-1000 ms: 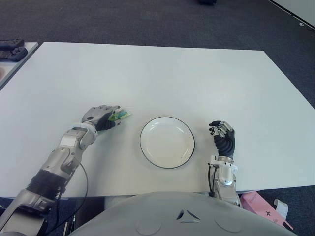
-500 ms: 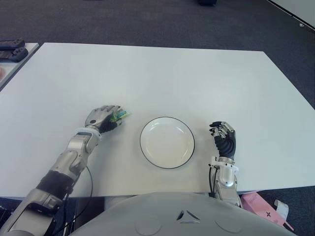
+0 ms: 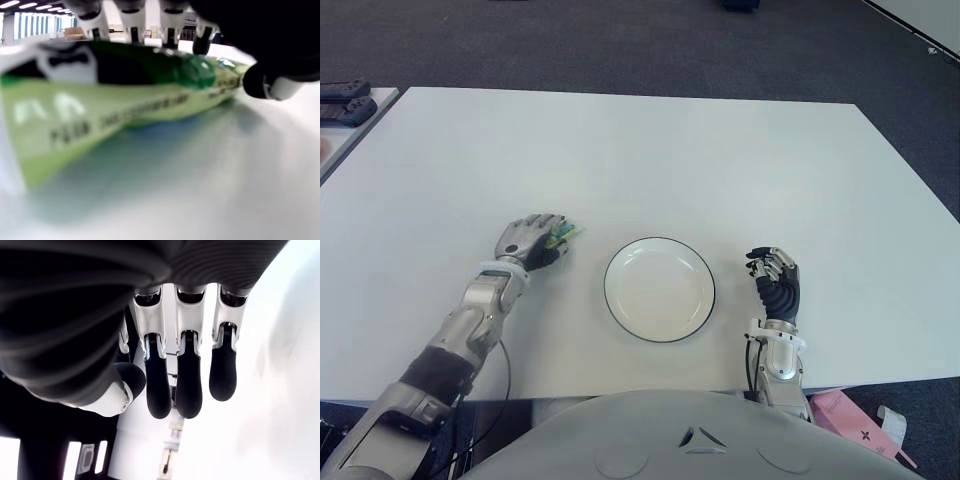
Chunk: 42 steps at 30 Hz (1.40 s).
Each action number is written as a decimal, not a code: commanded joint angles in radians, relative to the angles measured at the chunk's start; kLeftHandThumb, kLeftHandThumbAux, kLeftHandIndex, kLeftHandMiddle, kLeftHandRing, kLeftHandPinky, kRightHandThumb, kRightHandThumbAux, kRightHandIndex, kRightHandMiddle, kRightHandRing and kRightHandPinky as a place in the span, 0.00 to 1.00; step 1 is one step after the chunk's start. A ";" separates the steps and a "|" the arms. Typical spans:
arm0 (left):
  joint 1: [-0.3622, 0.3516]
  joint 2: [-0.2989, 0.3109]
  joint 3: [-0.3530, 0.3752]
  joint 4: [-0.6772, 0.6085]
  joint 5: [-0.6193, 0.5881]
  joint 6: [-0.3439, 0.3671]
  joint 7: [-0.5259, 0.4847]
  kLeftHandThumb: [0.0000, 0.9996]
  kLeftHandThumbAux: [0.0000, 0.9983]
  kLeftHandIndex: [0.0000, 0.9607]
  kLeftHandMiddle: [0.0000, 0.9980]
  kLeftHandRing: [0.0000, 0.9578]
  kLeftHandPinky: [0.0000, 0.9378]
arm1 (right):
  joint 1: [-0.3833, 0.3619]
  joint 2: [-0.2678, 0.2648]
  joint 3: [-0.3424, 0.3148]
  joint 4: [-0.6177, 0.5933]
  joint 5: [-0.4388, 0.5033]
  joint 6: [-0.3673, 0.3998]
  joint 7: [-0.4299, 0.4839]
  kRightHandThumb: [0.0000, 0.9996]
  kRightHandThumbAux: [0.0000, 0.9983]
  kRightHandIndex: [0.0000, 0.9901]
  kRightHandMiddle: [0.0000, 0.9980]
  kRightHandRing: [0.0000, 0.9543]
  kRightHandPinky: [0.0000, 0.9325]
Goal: Put the toothpaste on the table into the plate.
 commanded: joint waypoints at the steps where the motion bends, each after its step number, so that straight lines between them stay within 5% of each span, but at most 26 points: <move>1: 0.047 0.000 -0.049 0.030 0.020 0.044 -0.101 0.57 0.23 0.00 0.13 0.14 0.22 | 0.003 -0.001 -0.003 -0.005 -0.008 0.009 0.003 0.71 0.73 0.43 0.50 0.54 0.57; 15: 0.084 0.066 -0.083 -0.164 0.088 0.146 -0.352 0.56 0.25 0.00 0.11 0.06 0.10 | 0.006 -0.001 -0.003 -0.002 0.000 -0.001 0.009 0.71 0.73 0.43 0.49 0.54 0.55; 26: 0.055 0.158 -0.121 -0.220 0.099 0.073 -0.537 0.56 0.27 0.08 0.14 0.09 0.15 | 0.011 0.005 -0.003 -0.011 0.004 0.007 0.008 0.71 0.73 0.43 0.50 0.54 0.56; 42: 0.048 0.183 -0.114 -0.272 0.105 0.071 -0.657 0.60 0.29 0.11 0.13 0.06 0.15 | 0.014 0.005 -0.005 -0.012 0.010 0.009 0.010 0.71 0.73 0.43 0.50 0.53 0.55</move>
